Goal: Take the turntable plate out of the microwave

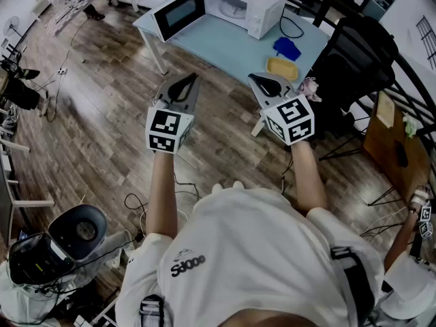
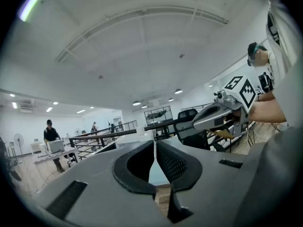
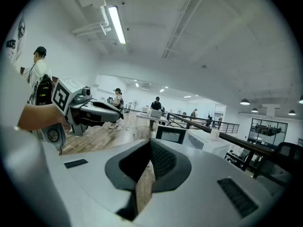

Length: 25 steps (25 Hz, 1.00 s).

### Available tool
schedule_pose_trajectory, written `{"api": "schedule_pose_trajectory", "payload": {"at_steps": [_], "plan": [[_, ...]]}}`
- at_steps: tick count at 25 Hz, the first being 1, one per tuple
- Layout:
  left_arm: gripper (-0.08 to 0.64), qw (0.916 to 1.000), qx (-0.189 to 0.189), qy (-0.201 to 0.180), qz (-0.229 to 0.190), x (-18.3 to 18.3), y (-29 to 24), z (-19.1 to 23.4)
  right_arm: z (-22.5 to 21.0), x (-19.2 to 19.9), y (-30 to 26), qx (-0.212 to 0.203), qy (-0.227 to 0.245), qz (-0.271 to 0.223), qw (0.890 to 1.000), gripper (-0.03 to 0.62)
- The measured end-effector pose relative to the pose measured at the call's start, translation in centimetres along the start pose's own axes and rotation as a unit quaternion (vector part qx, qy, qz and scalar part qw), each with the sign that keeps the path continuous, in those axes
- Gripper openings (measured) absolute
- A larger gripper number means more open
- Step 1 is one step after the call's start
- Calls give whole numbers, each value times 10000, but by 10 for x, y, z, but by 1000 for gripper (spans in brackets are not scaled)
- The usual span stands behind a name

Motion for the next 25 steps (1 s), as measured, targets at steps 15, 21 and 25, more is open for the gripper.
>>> {"api": "schedule_pose_trajectory", "payload": {"at_steps": [15,21,25], "plan": [[31,9999,141,19,9,7,-17,21,-10,-5,-19,62,-375,-170,9991,6],[31,9998,111,123,72,22,-19,43,-4,-7,-38,91,-313,-342,9989,6],[31,9993,196,267,192,39,-25,54,-1,1,-50,-95,-465,-178,9987,6]]}}
Point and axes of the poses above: the fingertips, and each gripper's own axes: y backward along the fingers, z to its left, x out of its underside, the point moved 8 cm from there along y, backward along the fingers, and after that the axes turned 1 degree about y, right-handed, at the moved point
